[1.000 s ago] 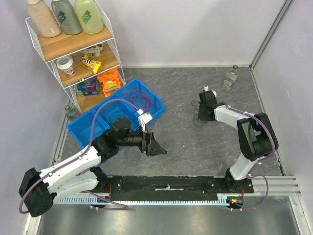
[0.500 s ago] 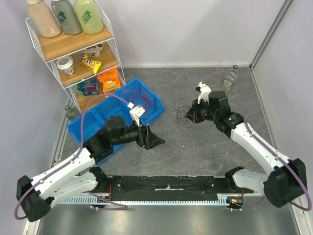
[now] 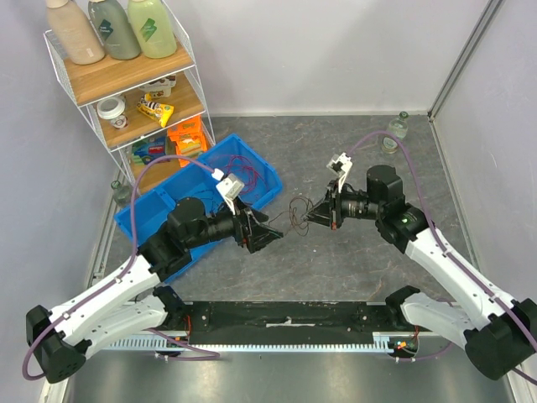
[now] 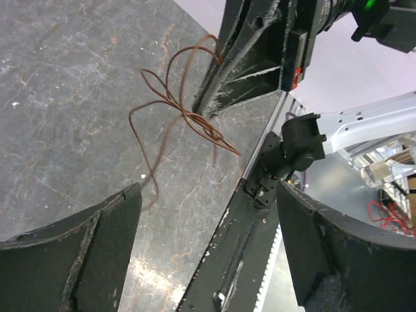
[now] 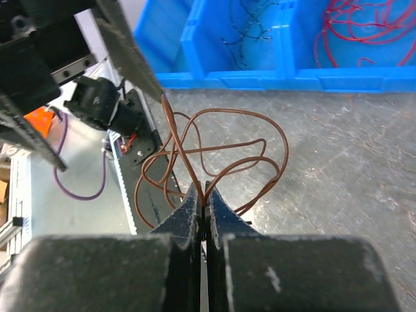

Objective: Untangle the cables

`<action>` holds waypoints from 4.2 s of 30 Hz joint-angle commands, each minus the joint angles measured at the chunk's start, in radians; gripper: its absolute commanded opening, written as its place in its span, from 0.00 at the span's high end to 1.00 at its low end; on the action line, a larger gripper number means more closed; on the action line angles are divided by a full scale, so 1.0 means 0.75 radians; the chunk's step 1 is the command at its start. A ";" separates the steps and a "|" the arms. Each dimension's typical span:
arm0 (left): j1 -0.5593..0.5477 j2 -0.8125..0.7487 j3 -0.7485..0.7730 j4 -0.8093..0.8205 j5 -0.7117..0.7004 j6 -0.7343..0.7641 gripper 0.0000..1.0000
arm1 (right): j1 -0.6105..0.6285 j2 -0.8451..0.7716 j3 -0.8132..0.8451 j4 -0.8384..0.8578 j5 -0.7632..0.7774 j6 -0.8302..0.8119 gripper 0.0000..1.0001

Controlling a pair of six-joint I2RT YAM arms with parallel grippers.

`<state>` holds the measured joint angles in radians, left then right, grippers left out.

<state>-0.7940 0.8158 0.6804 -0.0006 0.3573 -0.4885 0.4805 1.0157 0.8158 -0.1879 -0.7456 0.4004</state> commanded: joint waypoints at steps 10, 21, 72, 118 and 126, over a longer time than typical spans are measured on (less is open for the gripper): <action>-0.007 0.064 -0.024 0.089 0.137 0.193 0.40 | 0.034 -0.100 -0.020 0.173 -0.208 0.116 1.00; -0.005 -0.118 0.095 -0.069 0.243 0.253 0.98 | 0.102 -0.090 -0.077 0.341 0.427 0.288 0.58; -0.003 -0.167 0.580 -0.490 0.051 0.111 0.98 | 0.809 0.607 -0.407 1.128 0.722 0.517 0.34; -0.005 -0.411 1.516 -1.145 -0.826 0.618 0.98 | 0.180 0.153 -0.331 0.034 1.880 0.319 0.82; -0.005 -0.403 1.339 -1.139 -0.785 0.543 0.98 | 0.165 0.076 -0.374 0.228 1.494 0.160 0.96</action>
<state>-0.7944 0.4923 1.7790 -0.8352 -0.2367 -0.0830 0.6064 1.1233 0.5480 -0.1337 0.5705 0.6018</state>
